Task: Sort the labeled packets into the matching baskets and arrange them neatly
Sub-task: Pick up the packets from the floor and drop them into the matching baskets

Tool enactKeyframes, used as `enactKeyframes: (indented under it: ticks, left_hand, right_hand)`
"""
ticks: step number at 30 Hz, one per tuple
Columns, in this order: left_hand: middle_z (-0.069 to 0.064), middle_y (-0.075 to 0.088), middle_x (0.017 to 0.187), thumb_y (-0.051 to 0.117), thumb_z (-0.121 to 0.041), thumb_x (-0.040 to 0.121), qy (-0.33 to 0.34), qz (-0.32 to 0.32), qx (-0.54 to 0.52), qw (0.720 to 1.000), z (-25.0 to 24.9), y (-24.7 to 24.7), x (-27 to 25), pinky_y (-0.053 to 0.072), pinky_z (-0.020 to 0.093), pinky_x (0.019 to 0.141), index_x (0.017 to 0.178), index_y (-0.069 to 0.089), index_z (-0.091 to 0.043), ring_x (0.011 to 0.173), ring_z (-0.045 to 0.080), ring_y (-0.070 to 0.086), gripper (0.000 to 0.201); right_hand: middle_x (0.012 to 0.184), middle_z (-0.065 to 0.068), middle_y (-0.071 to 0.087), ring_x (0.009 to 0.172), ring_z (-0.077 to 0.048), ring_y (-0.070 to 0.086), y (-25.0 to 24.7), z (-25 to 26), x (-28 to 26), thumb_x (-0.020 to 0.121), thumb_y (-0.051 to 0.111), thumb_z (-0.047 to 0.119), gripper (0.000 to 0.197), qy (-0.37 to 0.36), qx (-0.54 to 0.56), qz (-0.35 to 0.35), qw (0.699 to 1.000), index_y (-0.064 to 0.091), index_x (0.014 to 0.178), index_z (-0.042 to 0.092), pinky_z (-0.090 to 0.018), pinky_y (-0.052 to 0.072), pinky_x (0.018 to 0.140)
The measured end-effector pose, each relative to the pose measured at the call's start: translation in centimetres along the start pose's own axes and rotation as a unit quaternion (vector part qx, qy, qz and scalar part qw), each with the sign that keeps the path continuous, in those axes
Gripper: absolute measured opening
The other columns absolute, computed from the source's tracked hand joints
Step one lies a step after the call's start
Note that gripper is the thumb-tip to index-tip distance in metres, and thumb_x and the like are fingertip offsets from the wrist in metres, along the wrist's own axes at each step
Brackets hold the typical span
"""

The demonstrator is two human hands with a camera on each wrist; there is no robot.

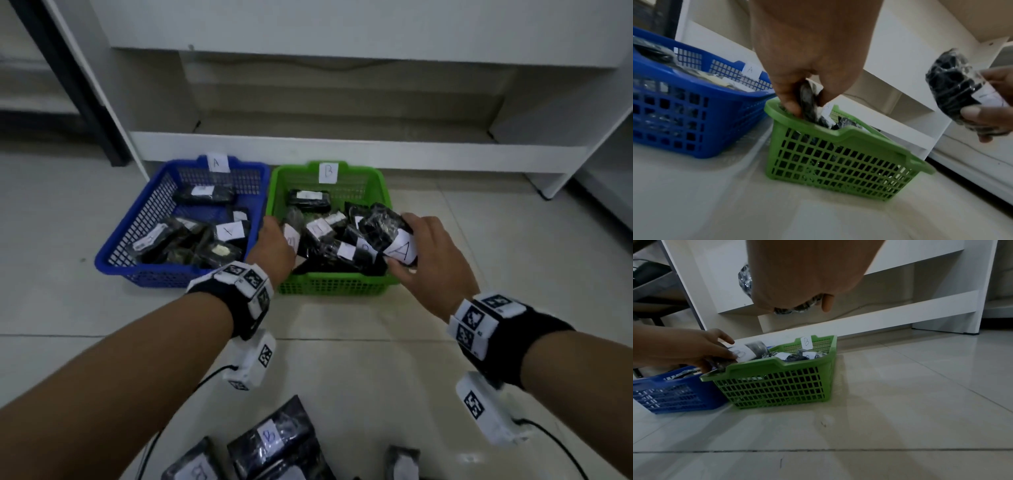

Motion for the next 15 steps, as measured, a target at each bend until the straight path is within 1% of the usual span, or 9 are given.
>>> enactKeyframes:
  ticks: [2, 4, 6, 7, 8, 9, 11, 13, 15]
  left_hand:
    - [0.019, 0.055, 0.122, 0.046, -0.025, 0.096, -0.006, 0.018, 0.129, 0.991, 0.2, 0.4, 0.3, 0.04, 0.035, 0.073, 0.135, 0.025, -0.002, 0.105, 0.037, 0.058, 0.051]
    - [0.016, 0.057, 0.121, 0.048, -0.031, 0.094, 0.005, 0.04, 0.226, 0.973, 0.3, 0.7, 0.4, 0.04, 0.035, 0.073, 0.131, 0.034, -0.006, 0.107, 0.035, 0.057, 0.047]
    - [0.013, 0.05, 0.127, 0.051, -0.038, 0.092, 0.029, 0.046, 0.328, 0.943, 0.2, 1.1, 0.3, 0.042, 0.038, 0.083, 0.124, 0.046, -0.01, 0.116, 0.033, 0.048, 0.042]
    - [0.012, 0.045, 0.13, 0.052, -0.041, 0.091, 0.043, 0.046, 0.378, 0.923, 0.0, 1.4, 0.1, 0.04, 0.04, 0.09, 0.121, 0.051, -0.011, 0.12, 0.033, 0.041, 0.042]
    - [0.011, 0.042, 0.131, 0.051, -0.042, 0.091, 0.055, 0.047, 0.406, 0.911, 0.2, 1.7, 0.1, 0.037, 0.041, 0.094, 0.12, 0.055, -0.013, 0.122, 0.032, 0.037, 0.042]
    - [0.01, 0.042, 0.13, 0.049, -0.044, 0.092, 0.065, 0.053, 0.408, 0.909, 0.4, 1.9, 0.0, 0.033, 0.042, 0.097, 0.119, 0.056, -0.014, 0.122, 0.032, 0.034, 0.042]
    - [0.009, 0.045, 0.127, 0.043, -0.047, 0.093, 0.093, 0.061, 0.375, 0.92, 0.9, 1.7, -0.1, 0.029, 0.044, 0.097, 0.118, 0.059, -0.017, 0.121, 0.032, 0.033, 0.042]
    - [0.008, 0.045, 0.126, 0.041, -0.046, 0.093, 0.13, 0.052, 0.324, 0.936, 1.5, 0.3, 0.0, 0.029, 0.045, 0.097, 0.121, 0.057, -0.021, 0.12, 0.03, 0.034, 0.04]
    - [0.005, 0.046, 0.127, 0.043, -0.043, 0.094, 0.16, 0.034, 0.286, 0.944, 2.4, -2.2, 0.1, 0.029, 0.043, 0.097, 0.123, 0.053, -0.024, 0.12, 0.028, 0.037, 0.037]
  right_hand:
    - [0.12, -0.006, 0.047, 0.098, -0.024, 0.055, 0.7, 0.4, 0.0, 0.079, 0.067, 0.034, 0.067, -0.006, 0.0, 0.001, 1.0, 0.038, 0.136, 0.015, -0.029, 0.047, 0.068]
    - [0.12, -0.005, 0.047, 0.096, -0.023, 0.056, 1.5, 0.8, 0.1, 0.079, 0.069, 0.033, 0.066, -0.014, 0.002, 0.003, 1.0, 0.039, 0.135, 0.015, -0.027, 0.047, 0.067]
    - [0.118, -0.006, 0.048, 0.097, -0.024, 0.055, 2.3, 1.5, 0.3, 0.077, 0.07, 0.031, 0.066, -0.031, 0.003, 0.003, 1.0, 0.04, 0.134, 0.013, -0.028, 0.049, 0.068]
    - [0.118, -0.008, 0.049, 0.098, -0.025, 0.055, 2.6, 1.8, 0.6, 0.077, 0.07, 0.03, 0.067, -0.037, 0.004, 0.003, 0.999, 0.041, 0.134, 0.012, -0.03, 0.05, 0.069]
    - [0.118, -0.009, 0.049, 0.1, -0.026, 0.054, 3.1, 2.3, 0.9, 0.077, 0.071, 0.029, 0.067, -0.038, 0.006, 0.001, 0.999, 0.041, 0.134, 0.011, -0.033, 0.05, 0.071]
    - [0.118, -0.011, 0.049, 0.101, -0.028, 0.052, 3.3, 2.6, 1.4, 0.076, 0.071, 0.027, 0.066, -0.033, 0.012, -0.006, 0.999, 0.041, 0.132, 0.01, -0.035, 0.05, 0.072]
    - [0.117, -0.014, 0.048, 0.102, -0.031, 0.05, 3.9, 3.6, 2.8, 0.075, 0.071, 0.023, 0.061, -0.007, 0.04, -0.031, 0.999, 0.043, 0.127, 0.007, -0.037, 0.048, 0.075]
    - [0.116, -0.016, 0.044, 0.101, -0.032, 0.048, 4.8, 5.0, 4.5, 0.074, 0.071, 0.019, 0.057, 0.024, 0.074, -0.053, 0.996, 0.043, 0.122, 0.005, -0.037, 0.045, 0.079]
    - [0.118, -0.017, 0.041, 0.101, -0.032, 0.047, 6.1, 6.6, 6.2, 0.072, 0.071, 0.018, 0.058, 0.054, 0.1, -0.064, 0.991, 0.044, 0.121, 0.006, -0.034, 0.043, 0.083]
Point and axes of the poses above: each hand's wrist, its own x-axis towards the middle knuckle, its own y-axis out of the palm, z = x × y, the point moved 8 cm from there along x, towards the middle knuckle
